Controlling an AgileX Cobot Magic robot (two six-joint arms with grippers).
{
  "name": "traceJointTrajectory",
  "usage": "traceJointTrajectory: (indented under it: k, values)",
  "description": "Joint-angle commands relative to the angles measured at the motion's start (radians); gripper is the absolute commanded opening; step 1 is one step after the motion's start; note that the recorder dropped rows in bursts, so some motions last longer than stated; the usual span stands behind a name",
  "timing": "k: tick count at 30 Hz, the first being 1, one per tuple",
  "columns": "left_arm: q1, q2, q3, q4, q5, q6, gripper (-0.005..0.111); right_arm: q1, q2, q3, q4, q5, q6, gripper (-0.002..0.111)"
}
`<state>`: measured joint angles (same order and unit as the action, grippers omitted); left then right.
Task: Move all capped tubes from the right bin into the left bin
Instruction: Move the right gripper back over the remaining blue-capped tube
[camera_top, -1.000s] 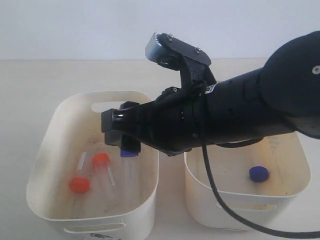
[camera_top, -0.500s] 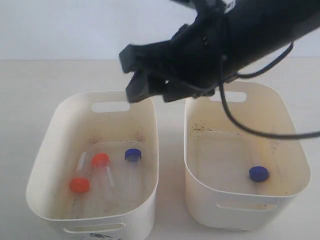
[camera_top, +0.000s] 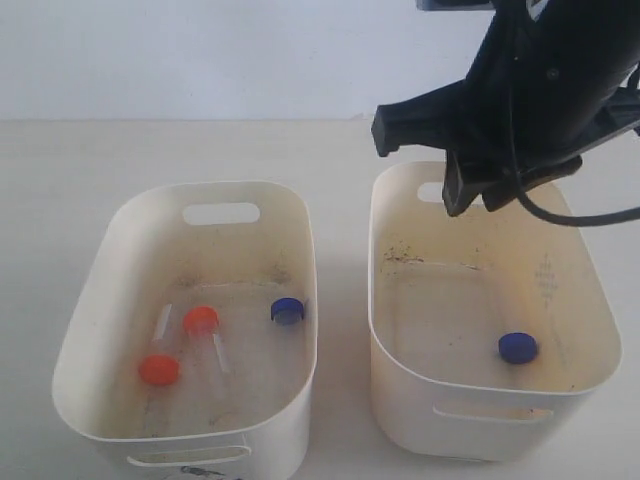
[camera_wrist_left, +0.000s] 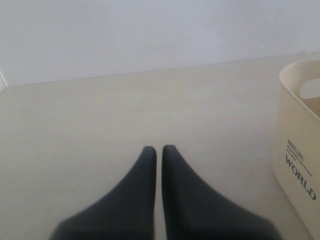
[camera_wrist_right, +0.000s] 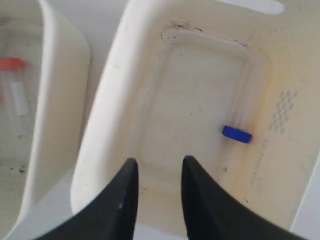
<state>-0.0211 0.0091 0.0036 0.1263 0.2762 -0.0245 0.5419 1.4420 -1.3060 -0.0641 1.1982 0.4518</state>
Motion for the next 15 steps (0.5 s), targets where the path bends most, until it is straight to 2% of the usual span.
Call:
traceJointTrajectory:
  k: [1,7,10,15]
  values:
    - [0.001,-0.002,-0.004,-0.007,-0.015,-0.012,0.004,-0.004,0.05,-0.039,-0.025,0.023,0.021,0.028]
    - [0.001,-0.002,-0.004,-0.007,-0.015,-0.012,0.004,0.01,0.103,-0.078,-0.1,0.023,0.065,0.028]
    - [0.001,-0.002,-0.004,-0.007,-0.015,-0.012,0.004,0.026,0.105,-0.046,-0.234,0.023,0.186,0.028]
    - [0.001,-0.002,-0.004,-0.007,-0.015,-0.012,0.004,0.026,0.105,0.029,-0.27,0.023,0.273,0.028]
